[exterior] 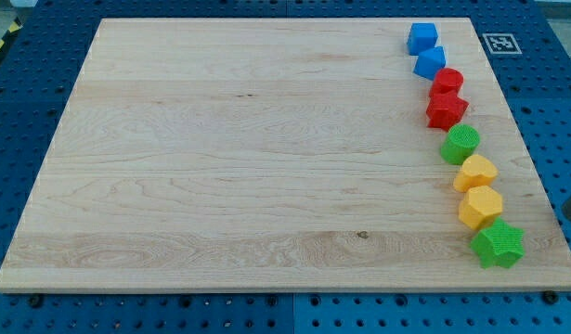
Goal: Move the yellow hexagon to the center left
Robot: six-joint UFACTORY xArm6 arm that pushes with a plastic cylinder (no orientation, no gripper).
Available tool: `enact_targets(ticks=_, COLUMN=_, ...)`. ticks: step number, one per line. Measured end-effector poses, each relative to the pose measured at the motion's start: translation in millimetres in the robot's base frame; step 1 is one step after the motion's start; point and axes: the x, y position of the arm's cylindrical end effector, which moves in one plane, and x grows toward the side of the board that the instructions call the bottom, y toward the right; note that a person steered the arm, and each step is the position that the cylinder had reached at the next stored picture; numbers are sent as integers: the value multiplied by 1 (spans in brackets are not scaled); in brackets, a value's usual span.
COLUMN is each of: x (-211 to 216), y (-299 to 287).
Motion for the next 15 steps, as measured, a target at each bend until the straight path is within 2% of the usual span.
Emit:
enact_targets(ticks=4, x=0, y=-102)
enact_targets(ticks=9, x=-25, y=-223)
enact_targets(ticks=13, x=-37, y=-233)
enact_targets(ticks=15, x=-39, y=-273)
